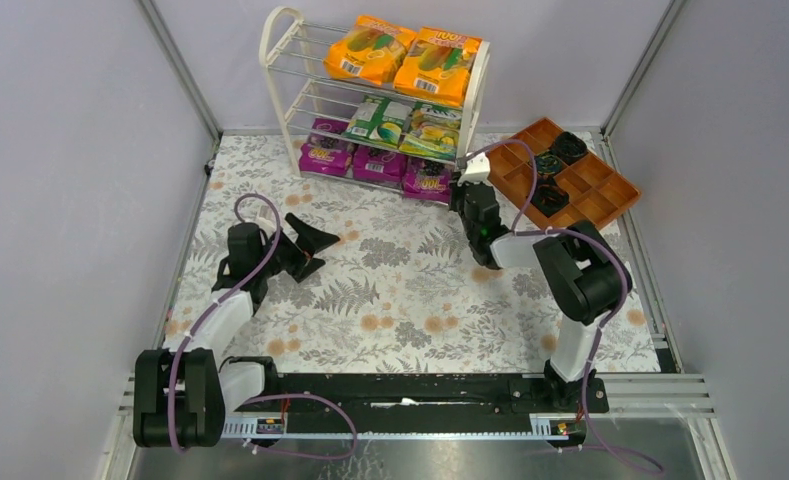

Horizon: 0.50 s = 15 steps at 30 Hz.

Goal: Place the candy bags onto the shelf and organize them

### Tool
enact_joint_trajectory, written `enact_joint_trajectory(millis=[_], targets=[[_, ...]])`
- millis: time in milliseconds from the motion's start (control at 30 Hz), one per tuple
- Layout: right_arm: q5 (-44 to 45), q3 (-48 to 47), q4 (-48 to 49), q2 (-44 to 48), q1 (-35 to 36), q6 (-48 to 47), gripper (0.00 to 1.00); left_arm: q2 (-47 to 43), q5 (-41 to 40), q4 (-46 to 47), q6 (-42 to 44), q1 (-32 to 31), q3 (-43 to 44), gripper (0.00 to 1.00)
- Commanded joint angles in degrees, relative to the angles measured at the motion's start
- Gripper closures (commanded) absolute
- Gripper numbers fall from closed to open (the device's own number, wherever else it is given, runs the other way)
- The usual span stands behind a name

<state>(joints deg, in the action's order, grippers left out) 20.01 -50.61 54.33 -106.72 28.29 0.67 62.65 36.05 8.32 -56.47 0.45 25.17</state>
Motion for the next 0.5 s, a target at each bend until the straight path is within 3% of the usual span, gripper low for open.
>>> enact_joint_trajectory(millis=[0, 233, 300, 367, 467], targets=[[-4.61, 4.90, 3.61, 5.79, -1.32, -0.08, 0.97, -0.76, -1.82, -2.58, 2.99, 0.40, 1.26, 0.01], [-13.43, 10.08, 5.03, 9.40, -3.22, 0.78, 0.99, -1.09, -2.48, -3.63, 3.49, 0.59, 2.24, 0.01], [-14.43, 10.75, 4.06, 10.64, -3.47, 1.10, 0.85, -1.47, -2.40, -3.68, 3.42, 0.55, 2.38, 0.01], [-15.04, 11.28, 1.13, 13.24, -3.43, 2.04, 0.58, -1.96, -2.25, -3.99, 3.76, 0.45, 2.68, 0.01], [-14.47, 11.68, -7.76, 19.80, -3.35, 6.45, 0.37, -2.51, -2.02, -5.73, 6.68, 0.38, 4.59, 0.01]])
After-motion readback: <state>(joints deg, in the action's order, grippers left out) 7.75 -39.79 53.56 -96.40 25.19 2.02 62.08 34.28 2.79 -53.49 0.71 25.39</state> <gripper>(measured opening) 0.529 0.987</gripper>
